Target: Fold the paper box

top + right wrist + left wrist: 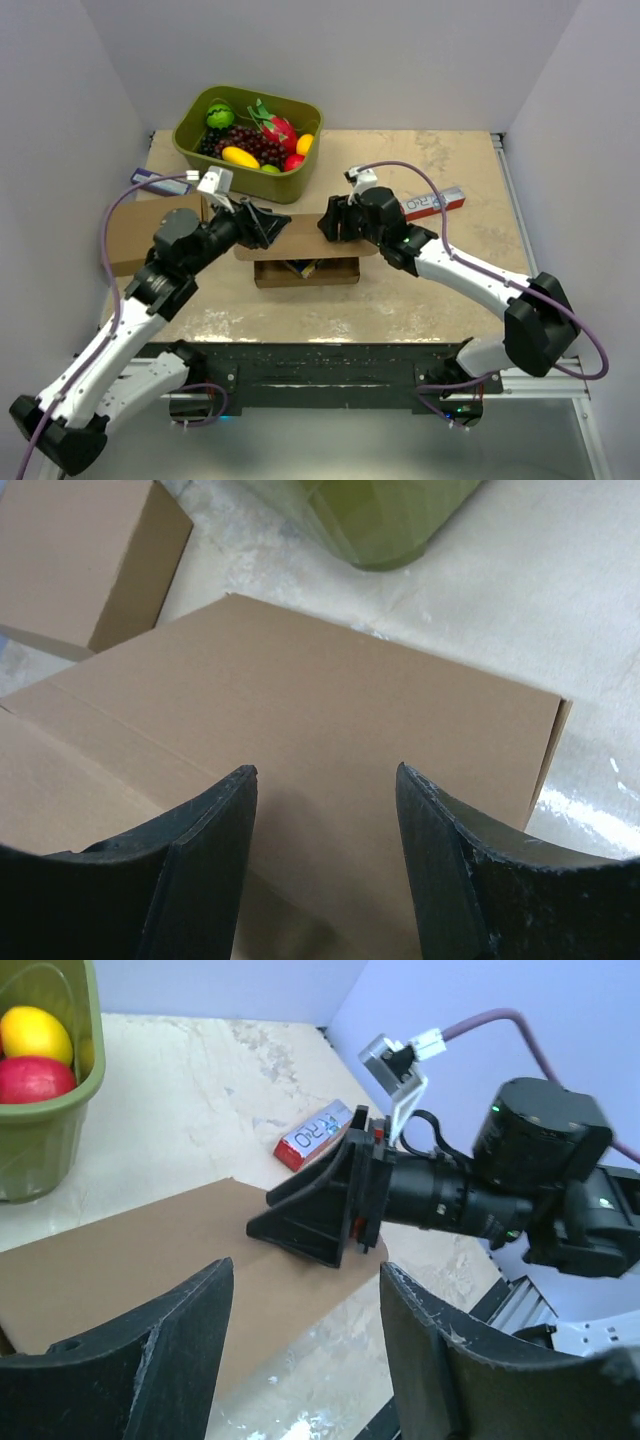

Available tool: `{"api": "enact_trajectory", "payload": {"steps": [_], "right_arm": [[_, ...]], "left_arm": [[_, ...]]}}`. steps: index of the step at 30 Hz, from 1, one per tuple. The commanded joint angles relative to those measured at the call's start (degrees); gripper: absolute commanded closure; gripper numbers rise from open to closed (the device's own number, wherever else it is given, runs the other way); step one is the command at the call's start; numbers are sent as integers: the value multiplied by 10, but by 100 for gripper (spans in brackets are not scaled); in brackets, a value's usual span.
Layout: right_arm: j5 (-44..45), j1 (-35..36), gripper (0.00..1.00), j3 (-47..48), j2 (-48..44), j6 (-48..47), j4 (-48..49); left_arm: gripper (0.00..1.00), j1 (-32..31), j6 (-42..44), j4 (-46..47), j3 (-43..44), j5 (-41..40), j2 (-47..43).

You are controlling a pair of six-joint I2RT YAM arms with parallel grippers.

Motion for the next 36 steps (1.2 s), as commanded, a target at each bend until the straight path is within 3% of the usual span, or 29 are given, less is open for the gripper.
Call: {"api": "enact_trajectory", "payload": {"steps": [1, 6, 14, 20, 26, 29, 36], "right_arm": [[13, 4, 40, -18, -33, 10, 22], [17, 4, 40, -58, -47, 17, 15], [23, 9, 40, -155, -37, 43, 36], [13, 9, 38, -148, -55, 38, 22], [38, 7, 12, -124, -90, 14, -38], [21, -13, 7, -123, -91, 11, -46], [-47, -75, 11, -118, -54, 9, -1]], "left_arm": [[36, 0, -6, 140, -52, 17, 92], [39, -3, -47, 233, -180, 30, 149], [40, -2, -65, 280, -346, 2, 127], [38, -2, -25, 236, -281, -16, 111], [29, 0, 37, 169, -189, -56, 98], [23, 8, 59, 140, -165, -82, 104], [18, 72, 46, 126, -174, -33, 105]]}}
